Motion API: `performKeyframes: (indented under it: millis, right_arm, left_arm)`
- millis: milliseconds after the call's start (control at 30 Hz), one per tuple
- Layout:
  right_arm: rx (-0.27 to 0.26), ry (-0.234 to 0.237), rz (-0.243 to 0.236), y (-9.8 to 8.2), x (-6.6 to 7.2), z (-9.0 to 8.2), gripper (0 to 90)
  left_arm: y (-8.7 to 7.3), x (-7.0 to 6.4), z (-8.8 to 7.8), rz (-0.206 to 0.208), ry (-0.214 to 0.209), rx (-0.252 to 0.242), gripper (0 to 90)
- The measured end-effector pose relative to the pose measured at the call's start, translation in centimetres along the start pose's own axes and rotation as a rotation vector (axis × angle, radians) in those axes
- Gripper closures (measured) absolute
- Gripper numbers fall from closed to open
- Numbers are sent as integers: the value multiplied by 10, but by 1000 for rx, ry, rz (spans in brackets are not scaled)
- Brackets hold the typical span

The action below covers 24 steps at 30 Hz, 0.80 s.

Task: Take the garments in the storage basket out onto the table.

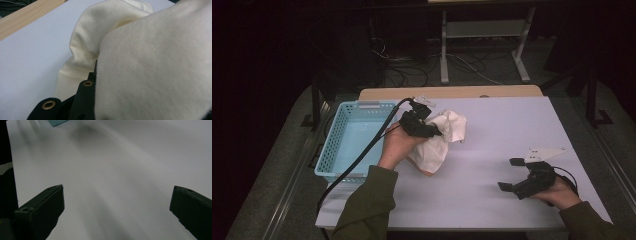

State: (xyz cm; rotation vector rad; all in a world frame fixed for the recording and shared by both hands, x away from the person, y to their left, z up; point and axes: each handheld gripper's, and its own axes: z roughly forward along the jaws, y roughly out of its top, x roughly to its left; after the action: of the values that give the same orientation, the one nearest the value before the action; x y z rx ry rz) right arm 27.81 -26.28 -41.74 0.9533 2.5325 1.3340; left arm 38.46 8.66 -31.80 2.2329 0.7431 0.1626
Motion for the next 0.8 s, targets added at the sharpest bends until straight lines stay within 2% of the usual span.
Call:
performKeyframes:
  millis: [133, 167, 567, 733, 800]
  right_arm:
    - [-4, -2, 1, 0, 0, 0, 0]
    - [-2, -2, 0, 0, 0, 0, 0]
    - [-9, 0, 4, 0, 0, -2, 0]
    - [1, -4, -3, 0, 0, -1, 0]
    - [-3, -1, -2, 0, 1, -1, 0]
  left_arm:
    - [1, -5, 5, 1, -2, -5, 710]
    - [1, -5, 6, 16, -3, 2, 710]
    - [5, -14, 33, 13, -48, 1, 710]
    - [4, -21, 44, 40, -50, 32, 710]
    - [4, -22, 48, 33, -53, 33, 710]
